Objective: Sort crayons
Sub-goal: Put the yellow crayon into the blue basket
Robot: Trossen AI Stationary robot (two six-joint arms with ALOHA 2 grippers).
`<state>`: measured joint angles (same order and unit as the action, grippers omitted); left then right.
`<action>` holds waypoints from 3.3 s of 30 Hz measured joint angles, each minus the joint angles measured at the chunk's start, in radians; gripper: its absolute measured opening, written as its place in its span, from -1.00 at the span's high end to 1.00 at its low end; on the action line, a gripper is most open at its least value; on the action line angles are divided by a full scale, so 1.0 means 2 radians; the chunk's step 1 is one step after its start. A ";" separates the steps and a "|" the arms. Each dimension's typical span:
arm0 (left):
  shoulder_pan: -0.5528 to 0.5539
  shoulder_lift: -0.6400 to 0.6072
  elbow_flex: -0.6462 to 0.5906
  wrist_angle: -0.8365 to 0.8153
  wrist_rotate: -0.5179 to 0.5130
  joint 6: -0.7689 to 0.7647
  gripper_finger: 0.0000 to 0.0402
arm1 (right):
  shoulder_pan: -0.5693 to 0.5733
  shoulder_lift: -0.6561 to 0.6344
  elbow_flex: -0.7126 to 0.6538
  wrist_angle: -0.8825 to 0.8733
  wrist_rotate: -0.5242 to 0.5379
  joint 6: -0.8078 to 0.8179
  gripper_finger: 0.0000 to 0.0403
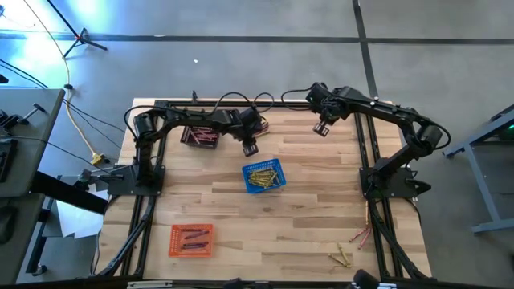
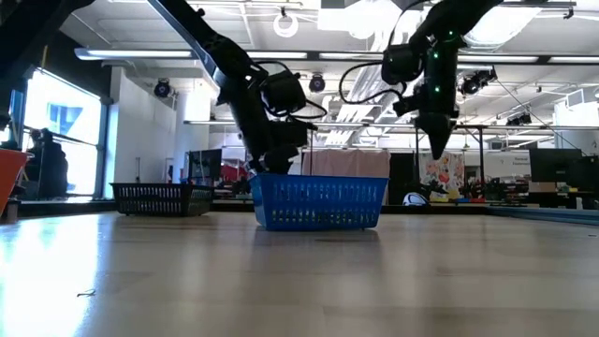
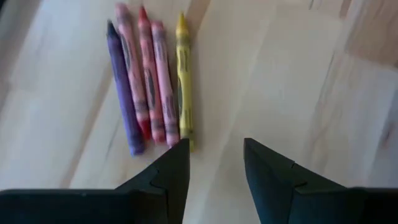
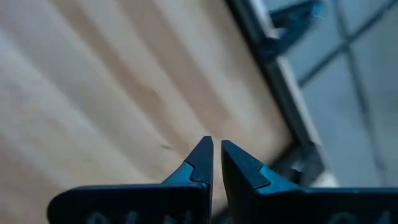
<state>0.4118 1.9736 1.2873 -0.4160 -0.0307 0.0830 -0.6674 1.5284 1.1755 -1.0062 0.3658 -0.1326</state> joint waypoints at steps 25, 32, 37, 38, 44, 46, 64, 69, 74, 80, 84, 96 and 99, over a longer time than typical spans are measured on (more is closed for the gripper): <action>-0.003 0.000 0.000 -0.021 0.000 0.026 0.27 | 0.004 0.000 0.000 0.032 -0.004 0.023 0.92; -0.003 -0.001 0.002 -0.020 0.006 0.038 0.28 | 0.004 0.000 0.000 0.035 -0.003 0.023 0.92; -0.004 -0.001 0.015 0.006 0.017 0.038 0.28 | 0.004 0.000 0.000 0.036 -0.003 0.023 0.92; -0.004 -0.001 0.018 0.011 0.013 0.037 0.28 | 0.004 0.000 0.000 0.036 -0.003 0.023 0.92; 0.003 -0.001 0.024 0.005 0.028 0.024 0.28 | 0.004 0.000 0.000 0.036 -0.003 0.023 0.92; 0.004 -0.001 0.024 0.002 0.028 0.025 0.28 | 0.004 0.000 0.000 0.036 -0.003 0.023 0.92; 0.011 0.032 0.024 -0.015 0.037 0.026 0.28 | 0.004 0.000 0.000 0.047 -0.003 0.023 0.92; 0.013 0.034 0.024 -0.016 0.037 0.029 0.28 | 0.004 0.000 0.000 0.050 -0.003 0.023 0.92; 0.013 0.034 0.024 -0.017 0.037 0.029 0.28 | 0.004 0.000 0.000 0.050 -0.003 0.023 0.92; 0.010 0.034 0.024 -0.017 0.041 0.030 0.28 | 0.004 0.000 0.000 0.050 -0.003 0.023 0.92; 0.009 0.034 0.038 -0.035 0.050 0.031 0.28 | 0.004 0.000 0.000 0.050 -0.003 0.023 0.92; 0.015 0.038 0.049 -0.045 0.048 0.083 0.28 | 0.004 0.000 0.000 0.050 -0.003 0.023 0.92; 0.017 0.040 0.050 -0.042 0.050 0.083 0.28 | 0.004 0.000 0.000 0.050 -0.003 0.023 0.92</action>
<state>0.4450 2.0544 1.3865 -0.5004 0.0689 0.2496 -0.6594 1.5284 1.1755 -0.9066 0.3595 -0.0864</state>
